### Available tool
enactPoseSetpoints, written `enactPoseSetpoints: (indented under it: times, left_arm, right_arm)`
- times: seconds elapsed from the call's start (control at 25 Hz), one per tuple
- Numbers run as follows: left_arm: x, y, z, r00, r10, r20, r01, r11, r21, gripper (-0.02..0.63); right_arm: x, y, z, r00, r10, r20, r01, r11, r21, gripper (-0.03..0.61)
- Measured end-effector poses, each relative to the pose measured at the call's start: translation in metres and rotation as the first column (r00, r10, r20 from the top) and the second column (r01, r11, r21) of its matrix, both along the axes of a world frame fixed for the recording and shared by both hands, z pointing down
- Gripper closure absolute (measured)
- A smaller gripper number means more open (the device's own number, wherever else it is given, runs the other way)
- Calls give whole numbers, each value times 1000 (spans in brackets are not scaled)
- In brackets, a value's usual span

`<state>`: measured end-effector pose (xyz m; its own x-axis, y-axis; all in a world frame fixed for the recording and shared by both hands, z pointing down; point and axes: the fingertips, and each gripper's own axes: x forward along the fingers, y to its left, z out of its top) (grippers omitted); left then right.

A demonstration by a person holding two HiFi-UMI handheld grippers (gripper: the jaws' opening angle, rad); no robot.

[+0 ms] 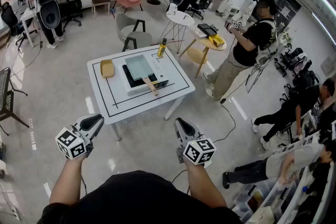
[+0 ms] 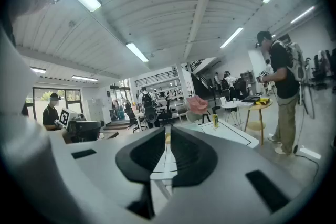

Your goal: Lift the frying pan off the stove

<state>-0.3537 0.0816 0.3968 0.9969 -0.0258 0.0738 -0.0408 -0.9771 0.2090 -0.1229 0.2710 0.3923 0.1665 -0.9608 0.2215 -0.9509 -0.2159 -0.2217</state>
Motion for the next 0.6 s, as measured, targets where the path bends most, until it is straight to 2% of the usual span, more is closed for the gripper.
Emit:
enactPoseSetpoints:
  times: [0.36, 0.6]
  left_arm:
    - [-5, 15, -5, 1000, 14, 0, -14, 1000, 5, 563]
    - [-5, 28, -6, 999, 31, 15, -31, 999, 11, 565]
  right_arm:
    - [-10, 16, 0, 1000, -3, 2, 3, 1000, -2, 546]
    - [-9, 27, -3, 999, 26, 35, -27, 999, 25, 548]
